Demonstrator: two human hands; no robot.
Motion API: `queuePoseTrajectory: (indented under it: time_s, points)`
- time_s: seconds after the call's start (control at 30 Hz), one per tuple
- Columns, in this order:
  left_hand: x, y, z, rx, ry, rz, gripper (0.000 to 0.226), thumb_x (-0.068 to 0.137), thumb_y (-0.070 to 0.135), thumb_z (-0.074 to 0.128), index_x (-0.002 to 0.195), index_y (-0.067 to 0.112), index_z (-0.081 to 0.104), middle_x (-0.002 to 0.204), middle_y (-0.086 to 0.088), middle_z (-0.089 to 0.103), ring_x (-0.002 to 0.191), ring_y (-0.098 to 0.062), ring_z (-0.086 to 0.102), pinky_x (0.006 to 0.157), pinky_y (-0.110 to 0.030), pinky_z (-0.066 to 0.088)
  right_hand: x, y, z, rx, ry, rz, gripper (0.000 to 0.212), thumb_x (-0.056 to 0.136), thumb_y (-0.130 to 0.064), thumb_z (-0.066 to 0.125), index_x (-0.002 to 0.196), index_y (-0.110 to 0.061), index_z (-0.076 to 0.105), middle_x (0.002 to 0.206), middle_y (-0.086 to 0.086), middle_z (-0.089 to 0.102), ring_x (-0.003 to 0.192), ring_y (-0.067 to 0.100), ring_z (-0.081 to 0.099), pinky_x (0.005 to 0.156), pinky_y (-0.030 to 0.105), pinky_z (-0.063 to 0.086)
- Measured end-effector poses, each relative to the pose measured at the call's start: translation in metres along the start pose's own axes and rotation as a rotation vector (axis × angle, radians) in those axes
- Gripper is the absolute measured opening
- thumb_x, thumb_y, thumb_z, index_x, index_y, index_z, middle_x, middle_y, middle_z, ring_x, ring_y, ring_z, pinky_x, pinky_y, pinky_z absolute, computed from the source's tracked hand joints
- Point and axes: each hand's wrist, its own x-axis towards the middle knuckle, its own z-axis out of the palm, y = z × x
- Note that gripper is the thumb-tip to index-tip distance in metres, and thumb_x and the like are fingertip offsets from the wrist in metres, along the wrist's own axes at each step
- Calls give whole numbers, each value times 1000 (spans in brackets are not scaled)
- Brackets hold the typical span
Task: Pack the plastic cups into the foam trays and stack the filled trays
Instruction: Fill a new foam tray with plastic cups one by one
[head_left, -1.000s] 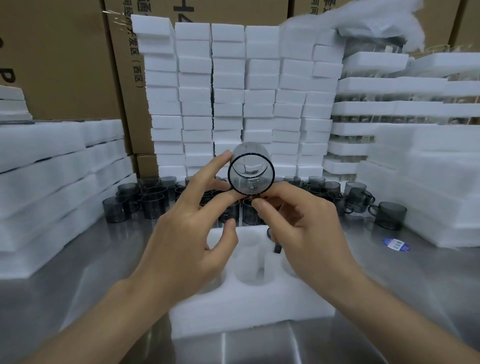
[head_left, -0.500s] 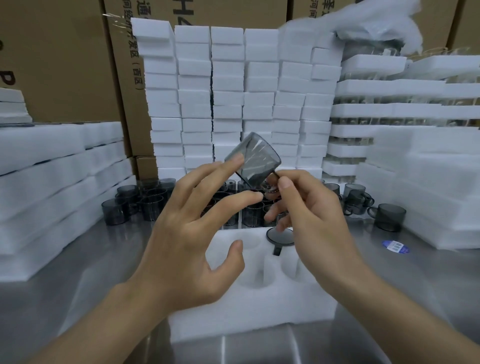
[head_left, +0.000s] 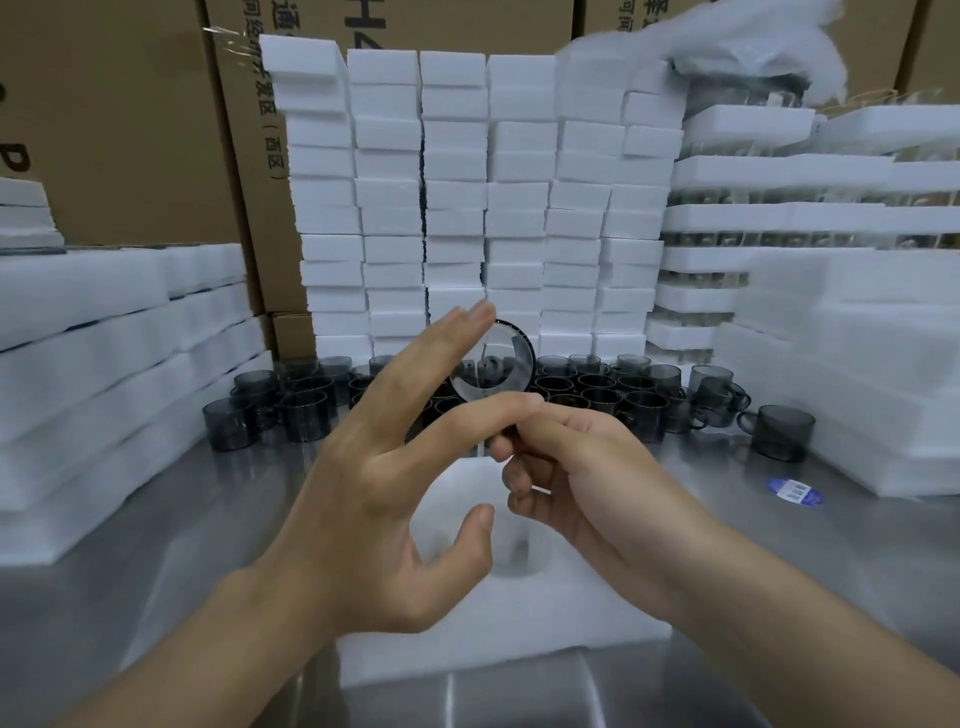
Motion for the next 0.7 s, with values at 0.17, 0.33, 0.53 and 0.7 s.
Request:
queuePoseTrajectory:
  time_s: [0.17, 0.33, 0.53, 0.7]
  points:
    - [-4, -4, -1, 6, -70, -60, 58, 82, 20, 67, 139, 21, 69, 178, -12, 15, 165, -30, 18, 128, -36, 27, 0, -1, -2, -3, -22, 1, 30, 103, -6, 50, 94, -13, 77, 82, -1, 64, 60, 10, 51, 65, 22, 48]
    - [-8, -7, 0, -33, -93, -114, 59, 84, 23, 67, 143, 30, 67, 180, -6, 11, 164, -23, 21, 124, -27, 32, -1, -1, -3, -16, -16, -1, 34, 101, -8, 51, 82, -18, 77, 82, 0, 63, 59, 10, 48, 63, 19, 48]
    - [-8, -7, 1, -37, -87, -118, 60, 85, 24, 66, 144, 31, 66, 180, -4, 12, 164, -22, 21, 120, -39, 37, 1, 0, -4, -31, -18, -3, 32, 102, -9, 50, 82, -18, 74, 83, -1, 62, 60, 10, 49, 64, 21, 47]
    - [-8, -8, 3, -11, -55, -135, 62, 85, 24, 66, 146, 33, 64, 177, -3, 18, 163, -22, 24, 119, -43, 39, 2, -2, -7, -14, 40, -8, 34, 103, -14, 52, 80, -21, 75, 83, 0, 65, 61, 10, 52, 64, 24, 46]
